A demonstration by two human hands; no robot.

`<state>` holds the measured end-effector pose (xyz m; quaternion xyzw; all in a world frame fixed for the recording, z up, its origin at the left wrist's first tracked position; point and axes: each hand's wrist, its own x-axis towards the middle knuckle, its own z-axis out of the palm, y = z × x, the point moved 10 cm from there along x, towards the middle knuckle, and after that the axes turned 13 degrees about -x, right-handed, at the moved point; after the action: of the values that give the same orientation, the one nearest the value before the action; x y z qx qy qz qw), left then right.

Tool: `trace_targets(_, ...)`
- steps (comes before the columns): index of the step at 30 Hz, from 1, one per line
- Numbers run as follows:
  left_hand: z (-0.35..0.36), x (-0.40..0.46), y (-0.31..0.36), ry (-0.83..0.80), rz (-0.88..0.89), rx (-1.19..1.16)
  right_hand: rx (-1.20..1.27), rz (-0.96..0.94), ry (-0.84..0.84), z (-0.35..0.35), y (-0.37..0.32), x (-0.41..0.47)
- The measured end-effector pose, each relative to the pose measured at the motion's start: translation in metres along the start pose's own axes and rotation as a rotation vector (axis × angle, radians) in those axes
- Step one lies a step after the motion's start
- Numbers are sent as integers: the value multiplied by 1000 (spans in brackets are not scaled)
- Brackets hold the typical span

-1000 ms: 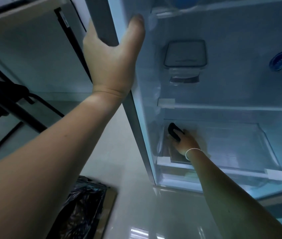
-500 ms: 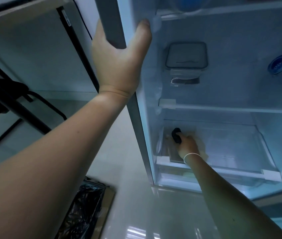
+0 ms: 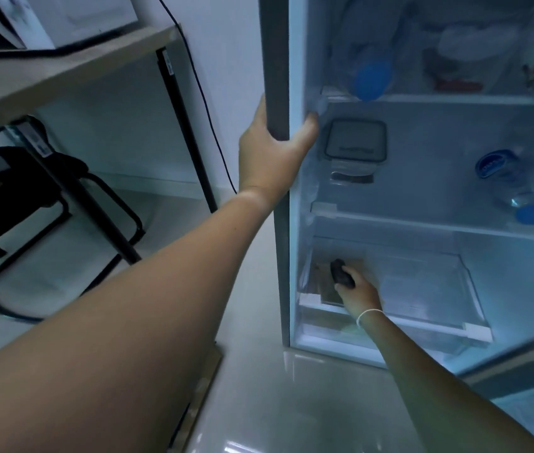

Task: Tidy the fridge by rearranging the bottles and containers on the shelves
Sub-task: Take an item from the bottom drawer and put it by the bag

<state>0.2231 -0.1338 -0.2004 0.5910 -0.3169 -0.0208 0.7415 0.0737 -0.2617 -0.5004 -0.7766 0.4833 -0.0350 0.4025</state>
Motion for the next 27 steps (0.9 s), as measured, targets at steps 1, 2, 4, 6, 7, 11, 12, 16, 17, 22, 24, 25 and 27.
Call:
trace_targets(1,-1,-2,2,-22,-29,13,6,-9,-12,-2,-6,-8)
trace_targets(2,0,-3,2,-40,-55,26,13,-19,-23,-2,-10,-13)
trace_targets(4,-2,-8,1,-87,-119,66,24,-45,-39,-4,-21,-26)
trace_targets(6,-9,-19,-9,-160,-186,141,27,-62,-50,-5,-29,-38)
trace_targets(7,-18,-29,-17,-199,-227,191,22,-75,-57,-4,-34,-45)
trace_targets(11,-87,-85,-55,-161,-476,321,-33,-105,-94,3,-40,-65)
trace_targets(12,-108,-99,-63,-134,-524,337,-42,-105,-107,6,-41,-70)
trace_targets(16,-194,-163,-85,-32,-720,408,-78,-109,-146,29,-46,-94)
trace_targets(17,-215,-178,-89,6,-760,405,-87,-115,-165,38,-48,-101)
trace_targets(22,-298,-237,-99,133,-876,412,-143,-151,-285,96,-67,-135)
trace_targets(24,-332,-258,-105,205,-915,400,-165,-165,-336,127,-76,-147)
trace_targets(25,-340,-266,-107,226,-931,403,-176,-171,-348,136,-80,-153)
trace_targets(27,-369,-287,-116,278,-981,424,-200,-187,-382,166,-91,-163)
